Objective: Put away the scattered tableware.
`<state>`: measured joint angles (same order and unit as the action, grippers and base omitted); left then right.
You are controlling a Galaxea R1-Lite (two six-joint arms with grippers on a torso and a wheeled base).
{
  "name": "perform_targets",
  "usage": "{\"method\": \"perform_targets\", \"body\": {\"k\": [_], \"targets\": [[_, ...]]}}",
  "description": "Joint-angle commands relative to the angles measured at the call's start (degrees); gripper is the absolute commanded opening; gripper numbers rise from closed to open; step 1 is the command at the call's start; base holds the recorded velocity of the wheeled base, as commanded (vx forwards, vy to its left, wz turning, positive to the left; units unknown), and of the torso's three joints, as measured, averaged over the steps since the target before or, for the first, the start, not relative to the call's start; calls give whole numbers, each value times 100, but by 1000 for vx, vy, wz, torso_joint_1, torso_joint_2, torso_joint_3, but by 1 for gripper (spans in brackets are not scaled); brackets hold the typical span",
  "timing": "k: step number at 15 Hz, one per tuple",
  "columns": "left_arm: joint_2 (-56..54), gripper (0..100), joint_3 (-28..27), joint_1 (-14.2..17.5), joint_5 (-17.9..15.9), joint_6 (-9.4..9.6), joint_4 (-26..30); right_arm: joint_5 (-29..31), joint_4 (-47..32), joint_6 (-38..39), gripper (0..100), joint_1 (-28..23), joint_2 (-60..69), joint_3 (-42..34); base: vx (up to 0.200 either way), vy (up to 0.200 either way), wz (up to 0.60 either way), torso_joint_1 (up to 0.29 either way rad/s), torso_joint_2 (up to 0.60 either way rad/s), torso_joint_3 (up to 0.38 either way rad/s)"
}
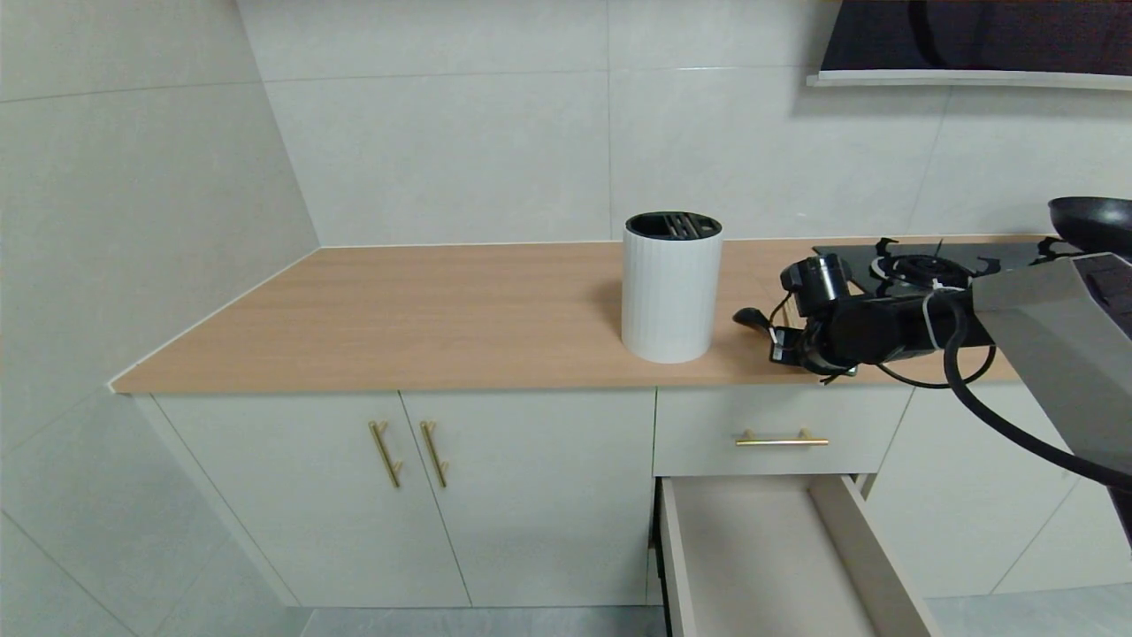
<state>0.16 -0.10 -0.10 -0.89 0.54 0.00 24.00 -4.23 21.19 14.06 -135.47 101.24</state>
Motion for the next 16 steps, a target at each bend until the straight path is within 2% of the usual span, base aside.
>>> {"method": "perform_targets", "body": {"k": [1, 7, 12, 14, 15, 16], "targets": [[2, 100, 1, 1, 1, -1, 0, -1, 1, -1, 0, 1, 3, 1, 0, 0, 0, 0, 0, 0], [2, 100, 1, 1, 1, -1, 0, 25, -16, 158, 0, 1, 241, -122, 0, 0, 0, 0, 0, 0], [2, 100, 1, 1, 1, -1, 0, -89, 256, 456, 0, 194, 2658, -2741, 0, 0, 0, 0, 0, 0], [2, 100, 1, 1, 1, -1, 0, -229, 467, 509, 0, 440, 3633, -3787, 0, 0, 0, 0, 0, 0], [2, 100, 1, 1, 1, 8, 0, -396, 502, 456, 0, 651, 4398, -4385, 0, 0, 0, 0, 0, 0], [2, 100, 1, 1, 1, -1, 0, -651, 502, 421, 0, 721, 4758, -4622, 0, 0, 0, 0, 0, 0]]}}
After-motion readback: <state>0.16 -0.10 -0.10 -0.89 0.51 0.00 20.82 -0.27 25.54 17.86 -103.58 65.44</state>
